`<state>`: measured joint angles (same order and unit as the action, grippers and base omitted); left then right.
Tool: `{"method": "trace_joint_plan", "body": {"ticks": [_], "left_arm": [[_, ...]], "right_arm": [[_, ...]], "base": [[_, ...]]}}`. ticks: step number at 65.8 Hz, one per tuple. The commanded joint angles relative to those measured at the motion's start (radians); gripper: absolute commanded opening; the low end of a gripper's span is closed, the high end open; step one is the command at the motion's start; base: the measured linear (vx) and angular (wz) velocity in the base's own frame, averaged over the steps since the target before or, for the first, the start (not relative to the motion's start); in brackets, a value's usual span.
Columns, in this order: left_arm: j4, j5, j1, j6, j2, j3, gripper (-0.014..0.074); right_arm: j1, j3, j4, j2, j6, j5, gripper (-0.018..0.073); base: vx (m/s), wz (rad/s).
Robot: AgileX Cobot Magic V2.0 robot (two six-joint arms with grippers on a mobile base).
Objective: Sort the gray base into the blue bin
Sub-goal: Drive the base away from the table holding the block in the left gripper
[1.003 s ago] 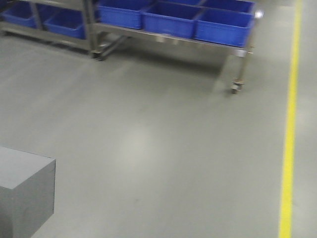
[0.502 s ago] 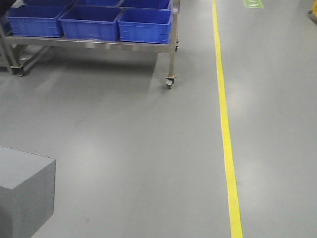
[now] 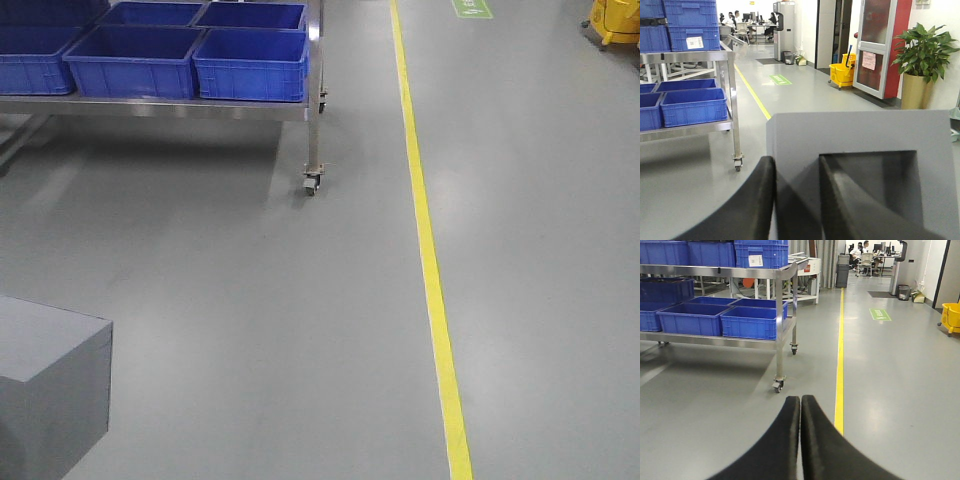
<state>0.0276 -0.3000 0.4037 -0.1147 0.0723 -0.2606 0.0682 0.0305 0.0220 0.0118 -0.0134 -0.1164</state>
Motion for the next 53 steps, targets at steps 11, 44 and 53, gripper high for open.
{"method": "trace_joint_plan", "body": {"ticks": [11,44,53], "left_arm": [[-0.006,0.108,0.007,-0.005,0.009,-0.029,-0.0006],[-0.006,0.108,0.006,-0.005,0.009,-0.029,-0.0006],[-0.006,0.108,0.006,-0.005,0.009,-0.029,-0.0006]], "right_arm": [[-0.005,0.014,0.011,0.011,-0.005,0.078,-0.0009],[-0.005,0.014,0.011,0.011,-0.005,0.078,-0.0009],[-0.005,0.014,0.011,0.011,-0.005,0.078,-0.0009]], "base": [[0.36,-0.04],[0.38,-0.06],[0.42,-0.07]]}}
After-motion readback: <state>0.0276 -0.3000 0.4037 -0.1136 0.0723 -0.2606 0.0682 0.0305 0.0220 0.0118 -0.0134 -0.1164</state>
